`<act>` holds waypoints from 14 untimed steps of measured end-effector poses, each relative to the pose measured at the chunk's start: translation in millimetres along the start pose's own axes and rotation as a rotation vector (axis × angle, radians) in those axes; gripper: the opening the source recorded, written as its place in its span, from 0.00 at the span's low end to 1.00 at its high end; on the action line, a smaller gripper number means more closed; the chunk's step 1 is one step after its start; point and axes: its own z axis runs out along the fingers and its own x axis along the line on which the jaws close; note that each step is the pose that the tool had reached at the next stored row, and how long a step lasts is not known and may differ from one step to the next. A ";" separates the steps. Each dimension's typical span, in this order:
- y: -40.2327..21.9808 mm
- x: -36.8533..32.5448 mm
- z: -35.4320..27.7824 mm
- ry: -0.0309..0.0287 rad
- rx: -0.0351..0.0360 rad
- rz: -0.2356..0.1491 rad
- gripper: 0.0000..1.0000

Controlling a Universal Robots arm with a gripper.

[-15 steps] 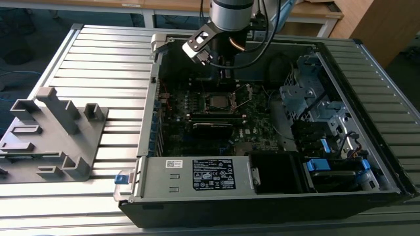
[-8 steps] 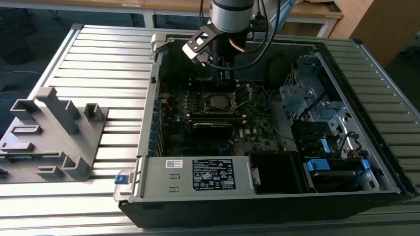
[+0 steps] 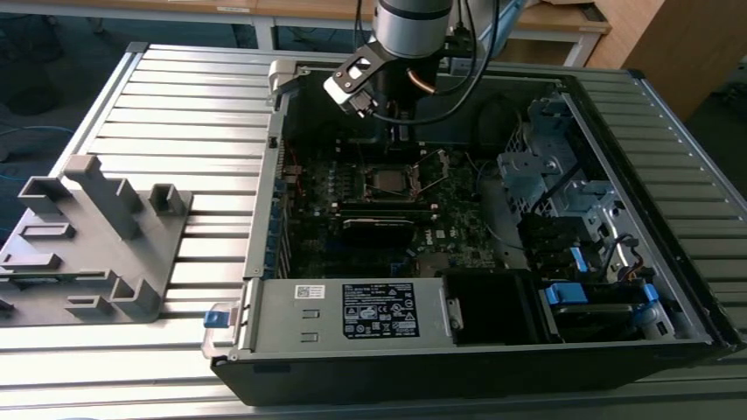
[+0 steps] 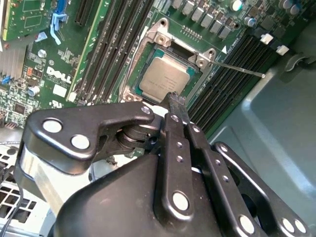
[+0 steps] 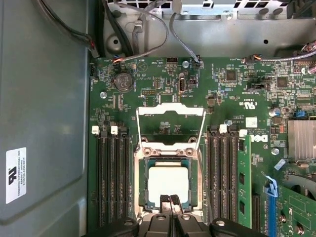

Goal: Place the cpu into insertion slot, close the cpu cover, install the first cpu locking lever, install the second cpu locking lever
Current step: 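Place the cpu into insertion slot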

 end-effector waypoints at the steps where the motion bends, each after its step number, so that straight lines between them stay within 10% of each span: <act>1: 0.0 0.0 0.1 0.0002 0.0000 0.000 0.11; 14: 5.2 -0.2 10.8 0.0000 0.0001 0.001 0.11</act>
